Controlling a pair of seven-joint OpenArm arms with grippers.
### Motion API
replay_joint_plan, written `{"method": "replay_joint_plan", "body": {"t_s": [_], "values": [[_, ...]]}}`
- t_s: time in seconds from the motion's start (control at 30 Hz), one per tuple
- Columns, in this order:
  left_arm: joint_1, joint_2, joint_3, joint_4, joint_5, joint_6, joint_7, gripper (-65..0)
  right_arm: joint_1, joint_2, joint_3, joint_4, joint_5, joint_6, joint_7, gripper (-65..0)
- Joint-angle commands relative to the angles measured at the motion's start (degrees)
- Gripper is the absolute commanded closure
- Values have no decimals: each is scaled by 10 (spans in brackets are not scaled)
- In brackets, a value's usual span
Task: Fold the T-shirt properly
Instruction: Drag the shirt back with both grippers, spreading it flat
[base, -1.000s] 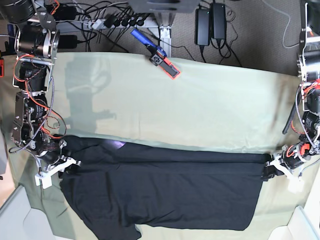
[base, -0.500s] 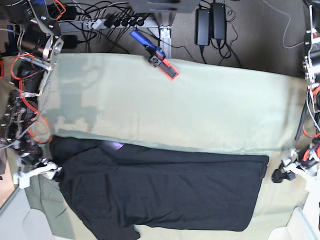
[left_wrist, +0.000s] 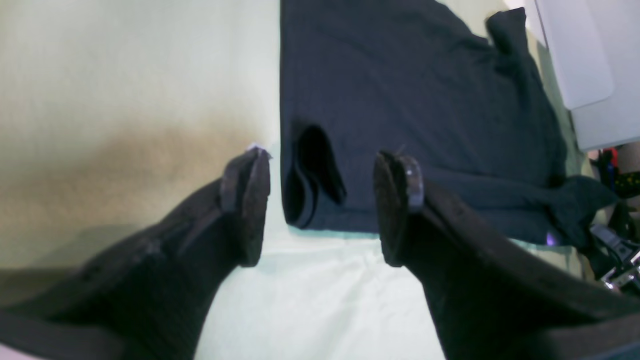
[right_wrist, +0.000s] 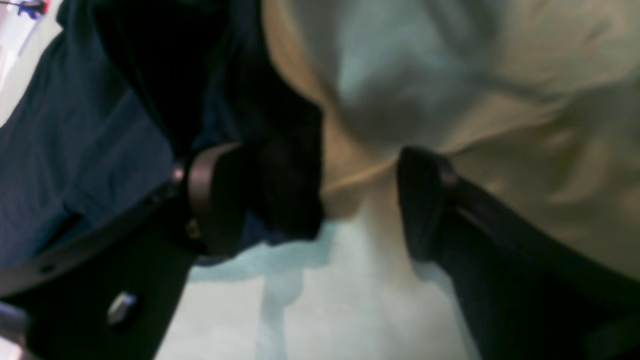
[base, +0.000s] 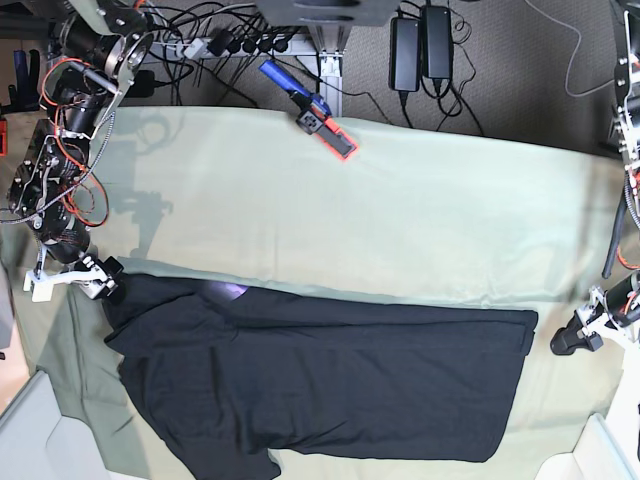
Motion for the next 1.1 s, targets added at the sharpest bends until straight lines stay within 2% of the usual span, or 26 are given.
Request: {"method": "replay_joint_plan", "body": {"t_s": [0.0, 0.2, 0.5, 0.63, 0.7, 0.77, 0.83, 0.97, 1.07], "values": [[-16, -11, -3, 8, -12, -5, -9, -365, 14, 2, -1, 7, 7, 37, 8, -447], [-4, -11, -3, 8, -14, -5, -9, -365, 17, -22, -35, 7, -5, 37, 32, -447], [2, 17, -3, 8, -13, -5, -15, -366, 17, -26, -70, 7, -8, 37, 35, -447], [3, 39, -3, 7, 68, -5, -95, -409, 17, -26, -70, 7, -8, 37, 31, -447], [3, 48, -3, 7, 105, -5, -121, -409, 16, -26, -70, 7, -8, 37, 31, -447], [3, 54, -3, 7, 127, -5, -132, -409, 15, -26, -70, 7, -8, 37, 30, -447], [3, 55, -3, 7, 144, 9, -134, -409, 15, -26, -70, 7, -8, 37, 27, -447], [8, 63, -3, 7, 146, 27, -121, -409, 15, -26, -70, 7, -8, 37, 26, -447], [11, 76, -3, 7, 147, 29, -116, -409, 15, -26, -70, 7, -8, 37, 26, -447]]}}
